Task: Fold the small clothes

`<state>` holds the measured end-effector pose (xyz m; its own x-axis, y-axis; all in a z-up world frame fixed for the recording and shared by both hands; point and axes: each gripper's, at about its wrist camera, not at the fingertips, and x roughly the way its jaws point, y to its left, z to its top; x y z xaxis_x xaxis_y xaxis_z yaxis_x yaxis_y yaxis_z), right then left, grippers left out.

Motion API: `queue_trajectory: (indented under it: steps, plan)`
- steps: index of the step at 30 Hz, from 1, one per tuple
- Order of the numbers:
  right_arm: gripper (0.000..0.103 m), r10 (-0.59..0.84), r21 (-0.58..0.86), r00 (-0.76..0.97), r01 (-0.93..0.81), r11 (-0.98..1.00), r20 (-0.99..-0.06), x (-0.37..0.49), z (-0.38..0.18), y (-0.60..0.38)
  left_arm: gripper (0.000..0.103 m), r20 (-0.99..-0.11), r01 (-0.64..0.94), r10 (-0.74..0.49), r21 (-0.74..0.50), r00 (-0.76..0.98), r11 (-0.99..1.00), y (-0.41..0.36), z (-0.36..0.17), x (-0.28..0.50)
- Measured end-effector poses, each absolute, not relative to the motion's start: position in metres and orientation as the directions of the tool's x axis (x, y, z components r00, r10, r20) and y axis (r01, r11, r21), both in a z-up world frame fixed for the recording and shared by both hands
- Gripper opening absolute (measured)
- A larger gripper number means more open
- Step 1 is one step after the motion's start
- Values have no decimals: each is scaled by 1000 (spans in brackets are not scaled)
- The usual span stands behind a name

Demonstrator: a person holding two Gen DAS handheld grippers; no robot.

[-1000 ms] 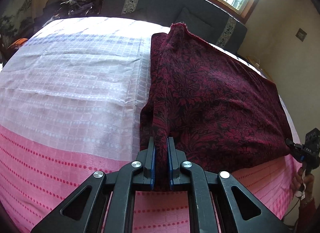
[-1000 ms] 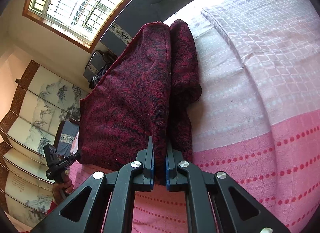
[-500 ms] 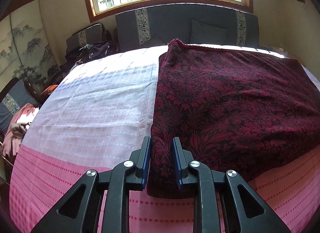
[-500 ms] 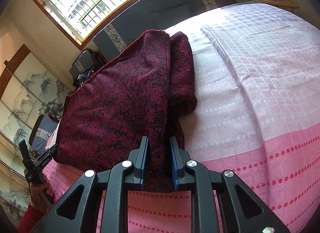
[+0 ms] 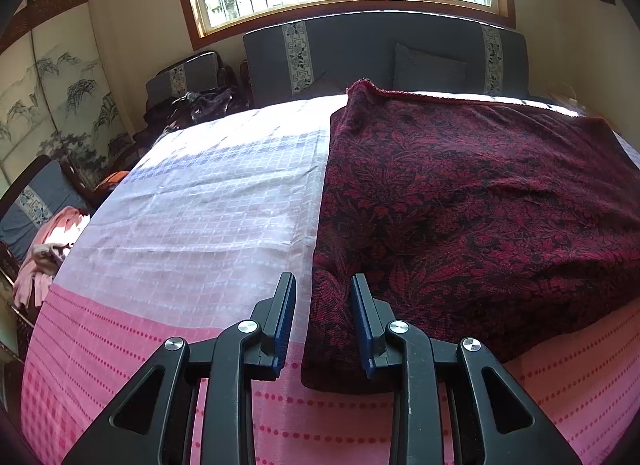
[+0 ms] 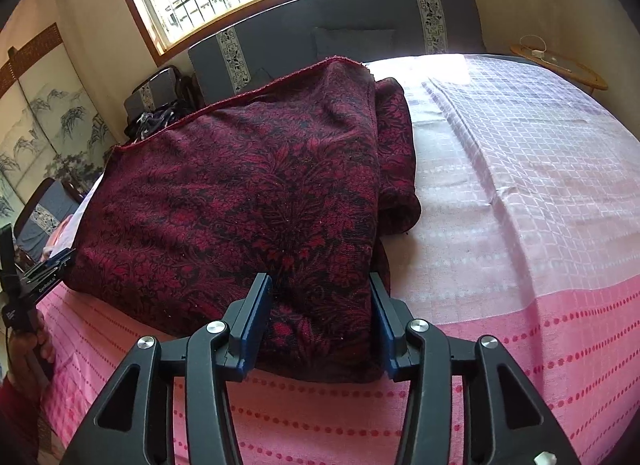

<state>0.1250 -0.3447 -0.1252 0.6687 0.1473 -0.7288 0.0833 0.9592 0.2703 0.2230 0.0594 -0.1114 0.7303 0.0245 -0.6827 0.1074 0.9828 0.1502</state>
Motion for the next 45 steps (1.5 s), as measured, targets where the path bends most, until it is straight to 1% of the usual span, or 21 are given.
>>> queue_trajectory:
  steps: [4,8,26,31,36,45]
  plan:
    - [51,127,228,659,69,971,-741,128,-125,-334,31,-678,102,27,149,734,984,62,-111,222]
    - [51,124,223,658,69,972,-742,128,-124,-333,34,-675,91,35,150,737,984,63,-109,221]
    - [59,123,213,656,59,975,-745,130,-122,-328,35,-662,71,58,166,747,984,62,-108,221]
    - [64,131,214,654,49,976,-745,131,-122,-327,35,-663,70,60,167,746,983,62,-108,221]
    - [67,137,216,653,42,975,-745,131,-122,-326,36,-660,66,71,181,748,981,62,-107,218]
    - [69,141,219,654,40,975,-743,131,-122,-326,41,-657,55,99,209,748,976,58,-108,218]
